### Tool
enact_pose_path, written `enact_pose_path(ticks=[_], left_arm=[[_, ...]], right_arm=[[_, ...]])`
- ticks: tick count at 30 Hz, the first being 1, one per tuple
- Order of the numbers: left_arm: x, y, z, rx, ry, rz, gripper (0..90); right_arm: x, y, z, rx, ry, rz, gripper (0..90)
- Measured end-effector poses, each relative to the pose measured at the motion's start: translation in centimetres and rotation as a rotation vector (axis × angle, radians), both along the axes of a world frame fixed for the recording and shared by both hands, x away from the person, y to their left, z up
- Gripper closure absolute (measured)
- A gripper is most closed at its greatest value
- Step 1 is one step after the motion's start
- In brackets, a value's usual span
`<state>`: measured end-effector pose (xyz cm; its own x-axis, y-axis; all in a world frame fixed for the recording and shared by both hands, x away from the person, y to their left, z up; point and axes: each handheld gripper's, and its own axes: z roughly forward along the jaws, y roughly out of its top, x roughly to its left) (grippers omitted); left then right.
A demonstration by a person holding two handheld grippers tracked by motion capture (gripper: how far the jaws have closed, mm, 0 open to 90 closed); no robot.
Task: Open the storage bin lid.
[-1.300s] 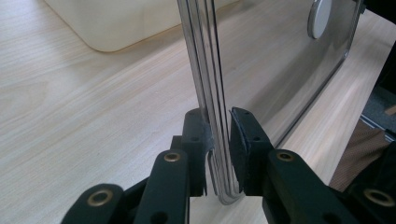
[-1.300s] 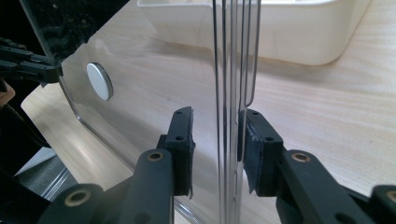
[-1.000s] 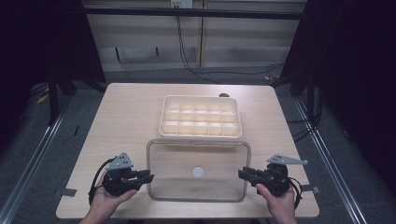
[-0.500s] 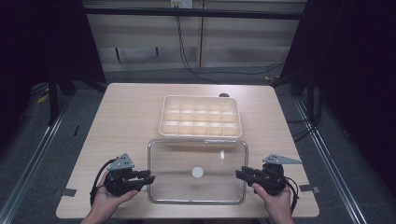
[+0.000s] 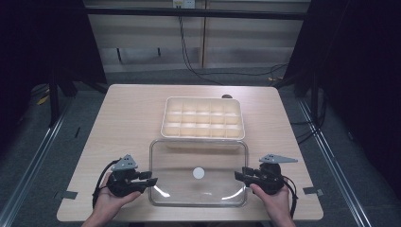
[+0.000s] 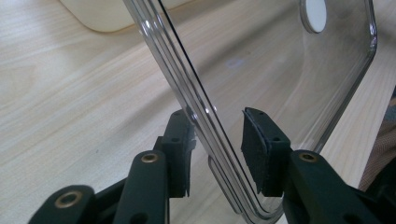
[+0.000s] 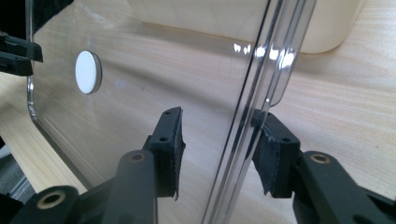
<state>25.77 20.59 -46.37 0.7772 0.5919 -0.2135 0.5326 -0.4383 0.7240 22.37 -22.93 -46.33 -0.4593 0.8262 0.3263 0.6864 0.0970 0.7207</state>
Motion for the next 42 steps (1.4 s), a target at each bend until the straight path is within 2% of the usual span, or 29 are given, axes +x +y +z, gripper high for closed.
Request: enact_pose_path(ticks=[3,11,15,19,22,25,26,30,36,38,39,42], left_arm=[[0.0,-0.1,-0.2,0.008,0.005,-0.005,61.0],[0.2,-0.4,-0.6,0.015,0.032,-0.004,59.0],[0.5,-0.4,-0.9,0.025,0.05,0.005,58.9],[0.7,-0.5,-1.0,0.028,0.065,0.011,58.6],[0.7,-0.7,-1.0,0.035,0.056,0.002,58.5],[0.9,-1.0,-1.0,0.043,0.07,-0.006,58.0],[1.0,-1.0,-1.1,0.034,0.082,-0.01,57.8],[1.4,-0.9,-1.4,0.031,0.105,-0.025,57.5],[1.5,-1.2,-1.4,0.037,0.082,-0.011,56.9],[1.5,-1.2,-1.5,0.057,0.068,-0.006,56.5],[1.4,-1.4,-1.5,0.074,0.058,-0.003,56.4],[1.5,-1.4,-1.5,0.073,0.06,-0.002,55.8]], right_arm=[[0.1,0.2,-0.3,-0.019,0.011,0.005,52.6],[0.4,0.2,-0.8,-0.026,0.04,0.007,49.2],[0.6,0.0,-1.3,-0.005,0.064,-0.001,48.9],[0.8,0.1,-1.6,-0.008,0.08,-0.003,47.5],[0.9,0.1,-1.6,-0.011,0.08,-0.009,47.0],[1.1,0.2,-1.6,-0.029,0.088,-0.021,44.3],[1.2,0.2,-1.6,-0.046,0.09,-0.018,43.4],[1.4,0.2,-1.8,-0.045,0.104,-0.022,42.7],[1.6,0.1,-2.1,-0.047,0.099,-0.028,41.1],[1.6,0.2,-2.2,-0.051,0.099,-0.029,40.2],[1.7,0.2,-2.2,-0.05,0.101,-0.031,40.1],[1.8,0.2,-2.6,-0.046,0.12,-0.035,38.4]])
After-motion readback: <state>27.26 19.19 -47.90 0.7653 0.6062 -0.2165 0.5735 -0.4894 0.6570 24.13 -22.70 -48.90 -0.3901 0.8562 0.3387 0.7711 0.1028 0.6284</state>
